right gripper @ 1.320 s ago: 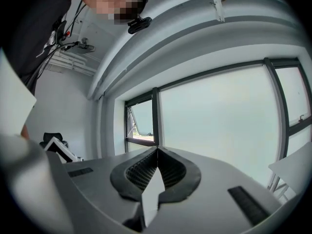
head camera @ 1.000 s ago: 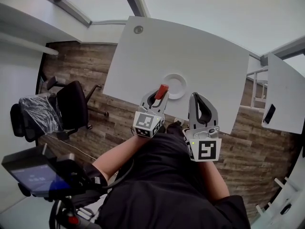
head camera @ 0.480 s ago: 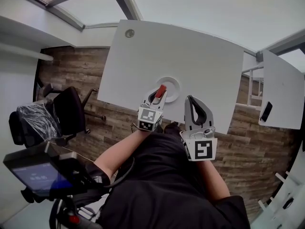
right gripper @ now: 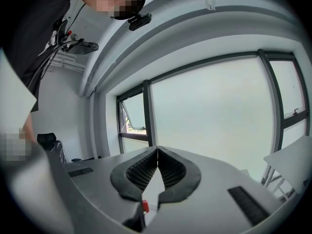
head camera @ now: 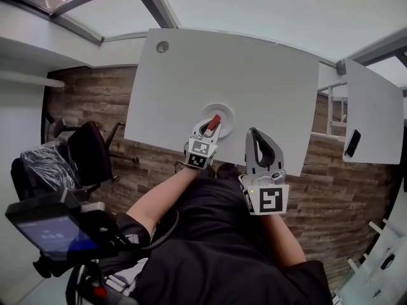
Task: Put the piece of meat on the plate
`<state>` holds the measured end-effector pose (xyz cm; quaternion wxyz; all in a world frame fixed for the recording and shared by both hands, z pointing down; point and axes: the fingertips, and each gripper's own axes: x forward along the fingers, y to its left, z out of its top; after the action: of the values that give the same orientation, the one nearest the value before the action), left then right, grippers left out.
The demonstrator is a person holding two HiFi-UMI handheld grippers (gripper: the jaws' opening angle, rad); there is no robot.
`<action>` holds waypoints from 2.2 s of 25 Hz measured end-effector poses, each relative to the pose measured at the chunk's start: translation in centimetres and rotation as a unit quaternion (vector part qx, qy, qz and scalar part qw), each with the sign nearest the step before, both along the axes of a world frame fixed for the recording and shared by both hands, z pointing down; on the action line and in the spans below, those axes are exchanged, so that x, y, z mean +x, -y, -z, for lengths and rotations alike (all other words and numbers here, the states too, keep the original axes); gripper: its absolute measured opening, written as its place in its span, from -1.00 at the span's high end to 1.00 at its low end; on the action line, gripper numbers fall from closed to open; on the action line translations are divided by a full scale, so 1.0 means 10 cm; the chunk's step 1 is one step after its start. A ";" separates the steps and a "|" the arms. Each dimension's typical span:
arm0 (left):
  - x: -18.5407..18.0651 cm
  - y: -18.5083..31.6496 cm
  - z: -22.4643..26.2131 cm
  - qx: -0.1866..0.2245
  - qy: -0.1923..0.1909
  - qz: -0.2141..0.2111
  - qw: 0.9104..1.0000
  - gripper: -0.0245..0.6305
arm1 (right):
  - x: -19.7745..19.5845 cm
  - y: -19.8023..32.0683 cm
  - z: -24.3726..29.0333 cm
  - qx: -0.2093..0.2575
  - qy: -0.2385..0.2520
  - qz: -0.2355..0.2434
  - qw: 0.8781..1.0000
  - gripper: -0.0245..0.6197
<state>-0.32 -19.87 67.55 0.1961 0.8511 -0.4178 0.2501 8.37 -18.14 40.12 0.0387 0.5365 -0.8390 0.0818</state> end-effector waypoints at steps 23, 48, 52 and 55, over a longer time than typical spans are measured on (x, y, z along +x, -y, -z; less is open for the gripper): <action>0.21 -0.20 -0.62 -0.043 0.018 -0.091 0.995 0.63 | 0.09 -0.21 0.08 -0.011 -0.033 -0.032 0.999 0.90; 0.06 -0.05 -0.62 -0.051 0.038 -0.033 0.997 0.63 | 0.10 -0.27 0.03 -0.010 -0.043 -0.033 0.999 0.90; 0.02 -0.05 -0.63 -0.056 0.042 -0.030 0.997 0.62 | 0.09 -0.26 0.03 -0.008 -0.043 -0.032 0.999 0.90; -0.01 -0.05 -0.64 -0.054 0.044 -0.029 0.997 0.48 | 0.09 -0.26 0.01 -0.009 -0.042 -0.032 0.999 0.90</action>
<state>-0.38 -19.39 73.91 0.2160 0.8392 -0.3874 0.3147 9.32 -15.54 40.05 0.0767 0.5660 -0.8180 0.0681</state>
